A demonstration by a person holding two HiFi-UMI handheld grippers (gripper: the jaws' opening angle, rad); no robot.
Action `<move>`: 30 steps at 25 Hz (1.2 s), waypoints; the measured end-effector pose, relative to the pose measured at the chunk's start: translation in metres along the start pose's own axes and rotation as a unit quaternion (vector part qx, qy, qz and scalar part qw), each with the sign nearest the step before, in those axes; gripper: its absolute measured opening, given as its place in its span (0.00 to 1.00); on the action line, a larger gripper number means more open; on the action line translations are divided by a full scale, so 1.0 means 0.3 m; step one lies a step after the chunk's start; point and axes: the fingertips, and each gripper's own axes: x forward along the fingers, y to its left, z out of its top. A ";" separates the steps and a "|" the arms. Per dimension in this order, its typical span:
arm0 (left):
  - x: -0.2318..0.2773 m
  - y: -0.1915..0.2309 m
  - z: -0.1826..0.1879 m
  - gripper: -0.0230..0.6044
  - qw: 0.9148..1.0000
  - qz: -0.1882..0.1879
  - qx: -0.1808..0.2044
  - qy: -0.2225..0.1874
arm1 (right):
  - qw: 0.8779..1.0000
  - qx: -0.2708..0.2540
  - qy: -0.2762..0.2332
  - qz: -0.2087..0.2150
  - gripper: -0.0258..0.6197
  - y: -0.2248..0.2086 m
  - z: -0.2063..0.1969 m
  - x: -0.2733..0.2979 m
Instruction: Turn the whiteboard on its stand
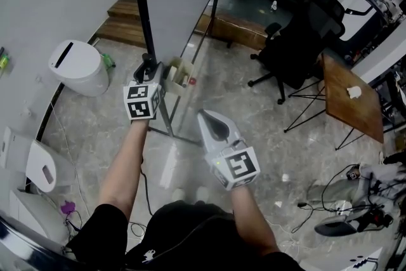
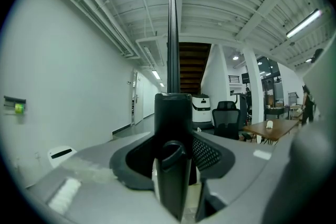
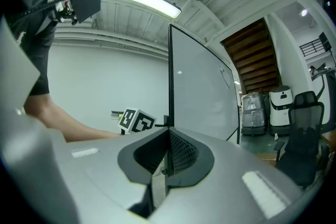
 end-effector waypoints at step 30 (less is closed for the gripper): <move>-0.347 -0.043 -0.049 0.35 1.000 0.007 -0.012 0.006 | 1.000 -0.009 -0.016 0.010 0.05 0.105 0.034 -0.136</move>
